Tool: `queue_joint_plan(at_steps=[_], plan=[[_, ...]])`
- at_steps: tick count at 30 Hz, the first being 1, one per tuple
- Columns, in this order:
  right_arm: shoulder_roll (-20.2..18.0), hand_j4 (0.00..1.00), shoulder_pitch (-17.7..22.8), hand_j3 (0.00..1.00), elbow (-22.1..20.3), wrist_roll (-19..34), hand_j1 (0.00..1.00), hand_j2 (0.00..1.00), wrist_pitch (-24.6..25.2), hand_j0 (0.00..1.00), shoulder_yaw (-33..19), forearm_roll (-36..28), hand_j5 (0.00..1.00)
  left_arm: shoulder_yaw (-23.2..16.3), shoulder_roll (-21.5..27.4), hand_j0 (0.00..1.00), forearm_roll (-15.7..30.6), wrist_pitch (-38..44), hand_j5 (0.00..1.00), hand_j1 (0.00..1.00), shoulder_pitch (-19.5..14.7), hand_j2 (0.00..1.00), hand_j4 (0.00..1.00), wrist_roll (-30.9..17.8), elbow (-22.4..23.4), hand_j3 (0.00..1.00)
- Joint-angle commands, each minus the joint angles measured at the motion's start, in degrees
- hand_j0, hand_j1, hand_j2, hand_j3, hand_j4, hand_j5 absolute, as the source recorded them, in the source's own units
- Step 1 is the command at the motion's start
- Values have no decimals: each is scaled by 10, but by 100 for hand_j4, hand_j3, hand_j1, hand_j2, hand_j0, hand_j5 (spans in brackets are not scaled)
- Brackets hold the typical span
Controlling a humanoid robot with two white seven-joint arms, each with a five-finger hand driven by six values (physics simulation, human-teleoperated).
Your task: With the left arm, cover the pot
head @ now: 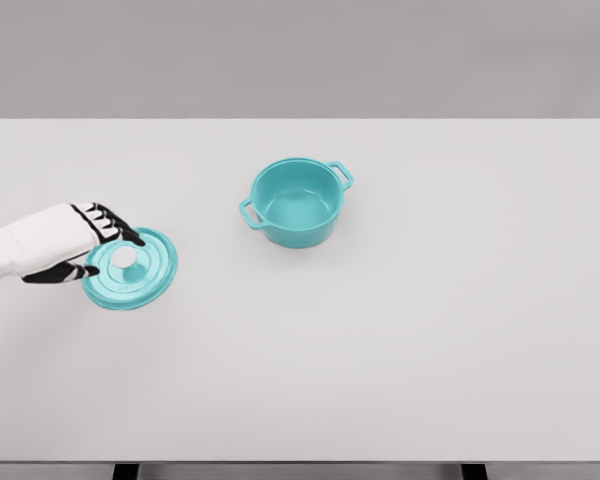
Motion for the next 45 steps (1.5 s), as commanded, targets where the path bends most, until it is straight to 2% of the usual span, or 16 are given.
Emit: queue_joint_plan(at_steps=[1,32,40,45], plan=[[0,100,0,100,0,0,100,100,0,100,0,0,100,-7,-1,76,-1,1,76,76,0,76,76,0,0,76],[0,100,0,100,0,0,100,100,0,100,0,0,100,-11,-76,77,-71,1,77,77,-24,77,77,0,61,77],[0,100,0,100,0,0,100,100,0,100,0,0,100,-11,-84,76,-78,1,76,76,-25,76,76,0,75,76],[0,100,0,100,0,0,100,100,0,100,0,0,100,-11,-86,71,-83,1,71,71,-29,71,71,0,80,71]])
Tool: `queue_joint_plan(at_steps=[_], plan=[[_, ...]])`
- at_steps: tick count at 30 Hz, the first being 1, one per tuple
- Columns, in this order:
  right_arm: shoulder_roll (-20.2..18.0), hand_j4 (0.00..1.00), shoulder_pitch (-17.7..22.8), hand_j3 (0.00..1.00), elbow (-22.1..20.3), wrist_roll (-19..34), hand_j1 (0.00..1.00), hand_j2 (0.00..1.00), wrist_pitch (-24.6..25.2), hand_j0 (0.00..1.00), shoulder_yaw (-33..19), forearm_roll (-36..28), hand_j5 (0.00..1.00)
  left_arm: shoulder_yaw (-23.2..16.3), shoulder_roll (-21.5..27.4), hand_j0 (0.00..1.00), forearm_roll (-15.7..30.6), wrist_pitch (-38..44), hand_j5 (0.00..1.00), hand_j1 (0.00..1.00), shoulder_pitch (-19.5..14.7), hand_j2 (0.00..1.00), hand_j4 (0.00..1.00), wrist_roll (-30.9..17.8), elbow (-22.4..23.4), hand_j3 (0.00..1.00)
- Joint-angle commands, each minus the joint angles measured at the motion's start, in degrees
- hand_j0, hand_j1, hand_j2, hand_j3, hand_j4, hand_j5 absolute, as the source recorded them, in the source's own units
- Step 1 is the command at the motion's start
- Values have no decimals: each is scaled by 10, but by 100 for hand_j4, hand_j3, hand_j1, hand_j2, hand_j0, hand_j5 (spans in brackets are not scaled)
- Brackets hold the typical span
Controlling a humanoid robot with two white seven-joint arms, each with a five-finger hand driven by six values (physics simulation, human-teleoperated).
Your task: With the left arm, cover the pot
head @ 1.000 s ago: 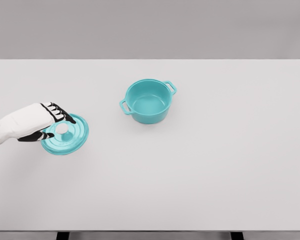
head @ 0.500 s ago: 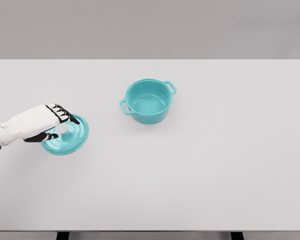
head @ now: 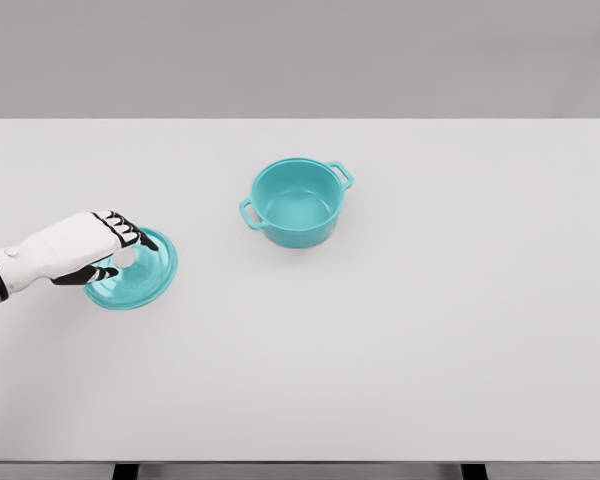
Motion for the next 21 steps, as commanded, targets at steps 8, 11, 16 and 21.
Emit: queue_joint_plan(at_steps=[8,11,16,21], plan=[[0,100,0,100,0,0,100,100,0,100,0,0,100,-9,-1,64,2,1,64,64,-4,64,64,0,10,64],[0,100,0,100,0,0,100,100,0,100,0,0,100,-9,-1,61,2,1,61,61,-4,61,61,0,10,61],[0,100,0,100,1,0,100,100,0,100,0,0,100,-11,-1,61,2,1,61,61,-4,61,61,0,12,61],[0,100,0,100,0,0,100,100,0,100,0,0,100,-14,-1,55,2,1,55,55,-4,55,55,0,15,55]])
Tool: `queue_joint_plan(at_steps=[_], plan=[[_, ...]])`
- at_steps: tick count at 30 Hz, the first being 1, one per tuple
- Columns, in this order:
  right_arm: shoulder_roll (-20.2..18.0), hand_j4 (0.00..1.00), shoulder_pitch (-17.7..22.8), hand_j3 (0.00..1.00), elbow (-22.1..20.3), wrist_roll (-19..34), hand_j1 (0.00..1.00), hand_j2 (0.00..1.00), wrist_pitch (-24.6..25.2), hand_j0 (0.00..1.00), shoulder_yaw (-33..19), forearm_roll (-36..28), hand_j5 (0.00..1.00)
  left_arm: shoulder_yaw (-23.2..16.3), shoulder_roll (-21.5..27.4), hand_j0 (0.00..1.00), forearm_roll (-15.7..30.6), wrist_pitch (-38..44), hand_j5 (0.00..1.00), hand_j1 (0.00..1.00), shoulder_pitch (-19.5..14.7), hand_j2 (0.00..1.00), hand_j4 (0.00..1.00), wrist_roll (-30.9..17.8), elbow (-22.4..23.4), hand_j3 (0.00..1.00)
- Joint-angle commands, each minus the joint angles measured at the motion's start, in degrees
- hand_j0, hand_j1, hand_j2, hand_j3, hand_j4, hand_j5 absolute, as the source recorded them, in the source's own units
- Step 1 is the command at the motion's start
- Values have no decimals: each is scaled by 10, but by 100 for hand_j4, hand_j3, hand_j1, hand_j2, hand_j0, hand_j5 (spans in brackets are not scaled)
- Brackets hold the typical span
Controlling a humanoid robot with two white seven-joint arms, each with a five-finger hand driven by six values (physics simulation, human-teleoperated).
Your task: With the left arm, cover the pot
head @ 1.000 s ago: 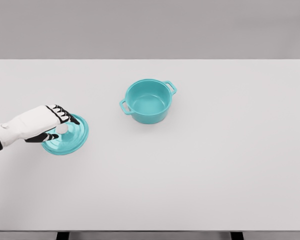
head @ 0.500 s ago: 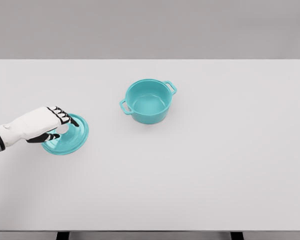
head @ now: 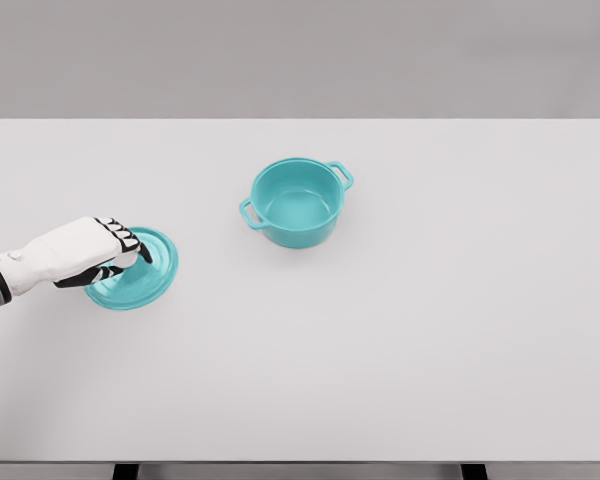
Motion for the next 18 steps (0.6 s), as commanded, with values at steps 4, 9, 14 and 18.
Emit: queue_joint_plan(at_steps=[4,9,14,18], plan=[[0,100,0,100,0,0,100,100,0,100,0,0,100,-1,1,50,0,0,50,50,0,50,50,-1,1,50],[0,100,0,100,0,0,100,100,0,100,0,0,100,-1,1,45,1,0,45,45,-8,45,45,-1,-5,45],[0,100,0,100,0,0,100,100,0,100,0,0,100,0,1,43,3,0,43,43,-15,43,43,-1,-6,43],[0,100,0,100,1,0,100,100,0,100,0,0,100,0,1,43,5,0,43,43,-29,43,43,0,-7,43]])
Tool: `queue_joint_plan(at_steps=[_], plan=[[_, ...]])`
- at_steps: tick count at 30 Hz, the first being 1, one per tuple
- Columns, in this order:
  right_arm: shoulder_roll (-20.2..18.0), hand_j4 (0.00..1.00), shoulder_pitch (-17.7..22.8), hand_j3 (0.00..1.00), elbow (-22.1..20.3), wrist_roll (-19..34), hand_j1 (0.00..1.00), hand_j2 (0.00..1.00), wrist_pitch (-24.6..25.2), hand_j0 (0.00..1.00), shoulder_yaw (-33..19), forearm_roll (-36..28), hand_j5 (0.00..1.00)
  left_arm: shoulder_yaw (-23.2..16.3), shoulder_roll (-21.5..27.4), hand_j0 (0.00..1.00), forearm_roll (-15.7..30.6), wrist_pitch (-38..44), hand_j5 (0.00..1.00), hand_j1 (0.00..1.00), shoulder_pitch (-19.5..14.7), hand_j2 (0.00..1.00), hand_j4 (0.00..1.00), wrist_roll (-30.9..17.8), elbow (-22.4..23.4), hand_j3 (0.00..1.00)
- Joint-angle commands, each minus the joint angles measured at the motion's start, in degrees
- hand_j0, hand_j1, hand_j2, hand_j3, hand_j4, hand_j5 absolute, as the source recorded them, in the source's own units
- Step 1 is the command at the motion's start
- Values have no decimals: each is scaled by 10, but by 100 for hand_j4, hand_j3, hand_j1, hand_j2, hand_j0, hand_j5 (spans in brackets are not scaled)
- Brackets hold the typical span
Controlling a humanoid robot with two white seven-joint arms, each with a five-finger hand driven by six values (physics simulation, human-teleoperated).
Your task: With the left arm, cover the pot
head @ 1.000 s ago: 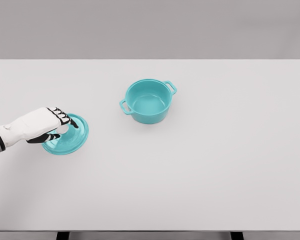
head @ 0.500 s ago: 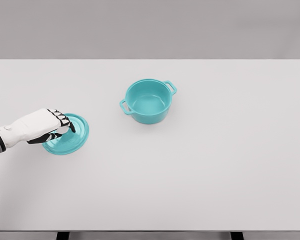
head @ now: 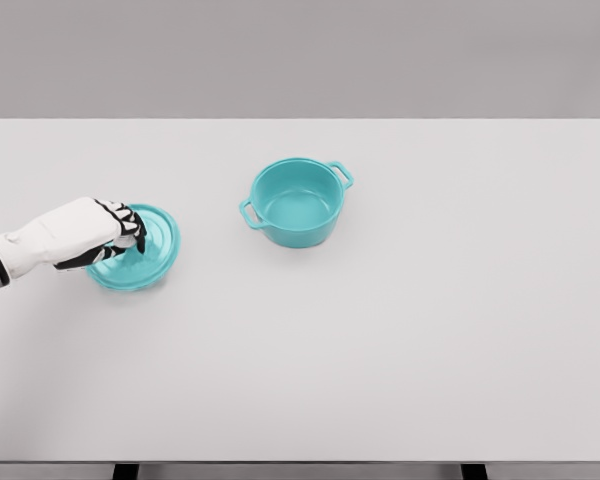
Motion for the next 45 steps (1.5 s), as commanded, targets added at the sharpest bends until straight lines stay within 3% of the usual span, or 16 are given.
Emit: queue_joint_plan(at_steps=[1,12,18,23,45], plan=[[0,100,0,100,0,0,100,100,0,100,0,0,100,0,1,43,4,1,43,43,0,43,43,1,-1,43],[0,100,0,100,1,0,100,100,0,100,0,0,100,-3,-1,42,0,1,42,42,-32,42,42,1,-10,42],[0,100,0,100,0,0,100,100,0,100,0,0,100,-37,-1,42,1,1,42,42,-69,42,42,1,-10,42],[0,100,0,100,1,0,100,100,0,100,0,0,100,-40,-11,41,1,1,41,41,-84,41,41,1,-11,41],[0,100,0,100,0,0,100,100,0,100,0,0,100,-41,-50,40,0,1,40,40,-111,40,40,1,-27,40]])
